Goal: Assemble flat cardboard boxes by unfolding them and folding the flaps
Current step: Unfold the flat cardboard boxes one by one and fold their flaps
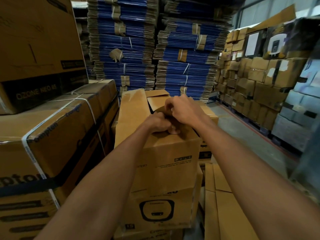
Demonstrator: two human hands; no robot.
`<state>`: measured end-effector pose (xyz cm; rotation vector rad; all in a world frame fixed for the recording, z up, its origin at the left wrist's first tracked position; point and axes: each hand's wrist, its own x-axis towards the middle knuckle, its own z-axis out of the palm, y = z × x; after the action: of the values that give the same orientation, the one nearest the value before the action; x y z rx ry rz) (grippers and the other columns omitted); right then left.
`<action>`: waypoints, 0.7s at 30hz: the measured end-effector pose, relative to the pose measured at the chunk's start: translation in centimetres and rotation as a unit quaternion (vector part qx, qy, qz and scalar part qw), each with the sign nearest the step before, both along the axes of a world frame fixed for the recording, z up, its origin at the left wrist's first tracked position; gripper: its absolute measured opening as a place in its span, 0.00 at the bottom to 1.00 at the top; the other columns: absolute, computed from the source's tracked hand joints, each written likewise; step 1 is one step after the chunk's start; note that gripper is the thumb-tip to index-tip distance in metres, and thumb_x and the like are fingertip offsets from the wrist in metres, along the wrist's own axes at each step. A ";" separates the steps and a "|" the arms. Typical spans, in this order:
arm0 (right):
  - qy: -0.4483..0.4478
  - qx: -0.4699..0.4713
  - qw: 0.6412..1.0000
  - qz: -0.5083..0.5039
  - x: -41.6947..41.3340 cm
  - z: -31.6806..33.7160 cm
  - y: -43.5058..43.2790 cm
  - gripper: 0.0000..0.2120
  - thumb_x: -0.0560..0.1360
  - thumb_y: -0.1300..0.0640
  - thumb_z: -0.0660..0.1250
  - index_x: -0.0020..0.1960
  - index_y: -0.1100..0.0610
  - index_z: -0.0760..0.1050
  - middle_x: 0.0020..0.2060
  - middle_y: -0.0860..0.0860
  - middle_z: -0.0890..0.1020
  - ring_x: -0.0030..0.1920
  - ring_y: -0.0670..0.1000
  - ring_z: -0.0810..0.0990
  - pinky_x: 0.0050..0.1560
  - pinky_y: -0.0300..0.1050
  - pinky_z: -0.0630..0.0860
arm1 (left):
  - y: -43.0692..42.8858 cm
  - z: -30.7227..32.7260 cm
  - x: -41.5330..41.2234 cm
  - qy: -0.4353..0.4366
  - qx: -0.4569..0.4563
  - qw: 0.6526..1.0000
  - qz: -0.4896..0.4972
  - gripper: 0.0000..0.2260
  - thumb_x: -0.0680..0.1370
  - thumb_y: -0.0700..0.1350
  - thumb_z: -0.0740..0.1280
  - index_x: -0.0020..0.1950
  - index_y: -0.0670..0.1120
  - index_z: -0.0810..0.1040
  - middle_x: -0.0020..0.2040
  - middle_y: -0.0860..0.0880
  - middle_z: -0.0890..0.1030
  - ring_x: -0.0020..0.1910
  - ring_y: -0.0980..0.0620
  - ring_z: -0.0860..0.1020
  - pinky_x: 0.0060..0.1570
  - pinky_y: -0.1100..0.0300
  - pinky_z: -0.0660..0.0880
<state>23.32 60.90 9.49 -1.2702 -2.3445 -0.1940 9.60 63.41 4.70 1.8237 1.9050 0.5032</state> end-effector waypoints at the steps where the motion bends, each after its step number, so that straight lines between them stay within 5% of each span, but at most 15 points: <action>1: -0.002 0.006 1.000 -0.005 0.0 0.2 0.1 0.11 0.80 0.61 0.63 0.56 0.49 0.80 0.49 0.53 0.78 0.47 0.56 0.78 0.45 0.55 0.77 | -0.2 0.1 0.1 0.013 0.007 1.000 0.007 0.41 0.50 0.64 0.79 0.61 0.51 0.79 0.58 0.50 0.79 0.57 0.48 0.76 0.63 0.48 0.75; 4: 0.012 0.014 1.000 -0.016 0.4 0.5 0.2 0.09 0.80 0.60 0.63 0.54 0.50 0.80 0.47 0.54 0.77 0.48 0.58 0.78 0.42 0.54 0.74 | -0.9 0.3 0.3 0.037 0.036 0.998 0.031 0.44 0.51 0.66 0.80 0.62 0.48 0.78 0.60 0.47 0.78 0.60 0.46 0.75 0.63 0.47 0.75; 8: 0.015 0.021 0.998 -0.051 1.5 0.8 1.1 0.08 0.80 0.61 0.61 0.52 0.51 0.78 0.47 0.55 0.80 0.50 0.61 0.79 0.46 0.57 0.77 | -2.9 2.4 0.9 0.090 0.214 0.973 0.017 0.42 0.59 0.60 0.84 0.65 0.45 0.71 0.58 0.52 0.72 0.59 0.52 0.70 0.62 0.54 0.69; 12: 0.138 -0.114 0.984 -0.021 1.8 2.2 2.1 0.08 0.81 0.55 0.58 0.49 0.47 0.75 0.47 0.53 0.79 0.51 0.58 0.78 0.43 0.52 0.74 | -6.5 4.7 0.9 0.146 0.295 0.944 -0.013 0.40 0.62 0.55 0.84 0.67 0.47 0.69 0.64 0.48 0.74 0.60 0.49 0.72 0.58 0.56 0.65; 14: 0.261 -0.275 0.925 0.021 2.7 2.6 1.9 0.10 0.83 0.49 0.58 0.58 0.51 0.75 0.50 0.54 0.79 0.52 0.57 0.78 0.45 0.51 0.75 | -8.3 4.8 1.0 0.206 0.361 0.910 -0.012 0.39 0.61 0.57 0.84 0.65 0.47 0.70 0.61 0.47 0.75 0.57 0.48 0.75 0.54 0.57 0.64; 16: 0.342 -0.436 0.831 0.048 4.1 2.3 1.7 0.23 0.81 0.38 0.61 0.63 0.55 0.77 0.52 0.57 0.83 0.54 0.59 0.81 0.55 0.57 0.79 | -9.9 4.7 1.7 0.274 0.417 0.867 -0.006 0.35 0.64 0.58 0.82 0.63 0.47 0.72 0.57 0.47 0.78 0.51 0.47 0.78 0.48 0.55 0.67; 18: 0.319 -0.497 0.804 0.074 4.8 1.6 1.6 0.30 0.78 0.33 0.62 0.62 0.58 0.79 0.49 0.57 0.85 0.53 0.60 0.83 0.58 0.60 0.79 | -11.5 4.8 2.7 0.314 0.418 0.852 0.006 0.28 0.70 0.59 0.78 0.63 0.47 0.75 0.54 0.47 0.81 0.47 0.47 0.80 0.43 0.53 0.70; 21: 0.297 -0.533 0.784 0.116 5.2 1.3 0.7 0.28 0.77 0.36 0.66 0.61 0.60 0.79 0.42 0.55 0.83 0.42 0.54 0.82 0.46 0.50 0.81 | -13.6 5.4 3.4 0.369 0.352 0.860 -0.005 0.18 0.80 0.57 0.69 0.63 0.46 0.77 0.46 0.50 0.79 0.41 0.52 0.75 0.40 0.56 0.69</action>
<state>28.50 61.63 10.82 -1.1421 -1.9350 1.5781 12.97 49.76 10.07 2.8098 2.3831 0.6053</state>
